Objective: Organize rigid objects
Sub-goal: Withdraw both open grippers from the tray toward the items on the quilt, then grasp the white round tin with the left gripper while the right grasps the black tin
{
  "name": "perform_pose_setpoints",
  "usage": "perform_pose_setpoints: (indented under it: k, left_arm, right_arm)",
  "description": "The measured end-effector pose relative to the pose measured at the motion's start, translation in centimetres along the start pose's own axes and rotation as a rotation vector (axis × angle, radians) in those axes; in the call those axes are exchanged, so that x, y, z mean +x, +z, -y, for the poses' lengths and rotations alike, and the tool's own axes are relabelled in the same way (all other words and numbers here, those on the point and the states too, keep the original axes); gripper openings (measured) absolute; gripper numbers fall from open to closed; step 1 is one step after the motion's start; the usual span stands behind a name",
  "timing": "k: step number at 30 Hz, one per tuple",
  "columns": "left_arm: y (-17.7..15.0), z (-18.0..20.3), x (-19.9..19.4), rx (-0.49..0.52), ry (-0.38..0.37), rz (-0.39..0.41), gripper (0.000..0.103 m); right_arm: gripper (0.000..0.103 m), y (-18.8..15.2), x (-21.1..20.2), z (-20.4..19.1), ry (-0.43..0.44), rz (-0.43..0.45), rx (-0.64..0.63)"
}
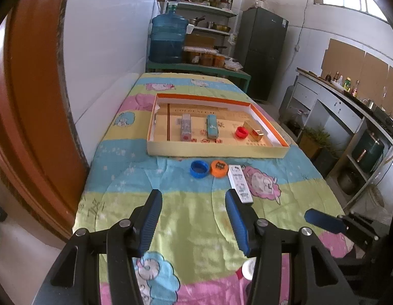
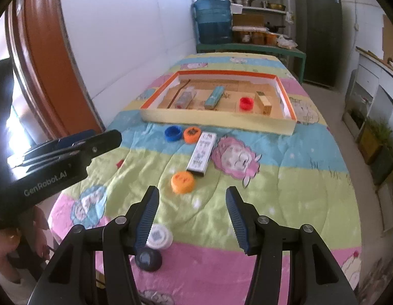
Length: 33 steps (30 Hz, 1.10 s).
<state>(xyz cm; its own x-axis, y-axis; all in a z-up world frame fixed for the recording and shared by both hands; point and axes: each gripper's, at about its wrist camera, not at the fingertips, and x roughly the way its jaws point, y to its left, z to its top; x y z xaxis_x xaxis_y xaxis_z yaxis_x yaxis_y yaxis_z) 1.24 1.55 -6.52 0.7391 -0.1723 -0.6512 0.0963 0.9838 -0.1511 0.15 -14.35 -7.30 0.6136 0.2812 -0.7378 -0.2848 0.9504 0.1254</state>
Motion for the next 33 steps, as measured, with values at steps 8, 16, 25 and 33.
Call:
perform_pose_setpoints:
  k: [8, 16, 25, 33]
  left_arm:
    - [-2.4, -0.2, -0.5, -0.011, -0.001, -0.01, 0.052]
    - [-3.8, -0.8, -0.8, -0.018, 0.011, -0.01, 0.052]
    - [-4.6, -0.8, -0.7, -0.007, -0.005, -0.017, 0.052]
    - [-4.9, 0.3, -0.5, 0.02, -0.029, -0.03, 0.052]
  right_arm:
    - [0.056, -3.7, 0.3, -2.1, -0.001, -0.024, -0.038]
    - [0.056, -5.5, 1.1, -3.4, 0.012, -0.029, -0.066]
    - [0.056, -6.5, 2.5, -4.5, -0.005, -0.042, -0.102]
    - [0.03, -7.0, 2.3, -4.3, -0.042, -0.018, -0.143]
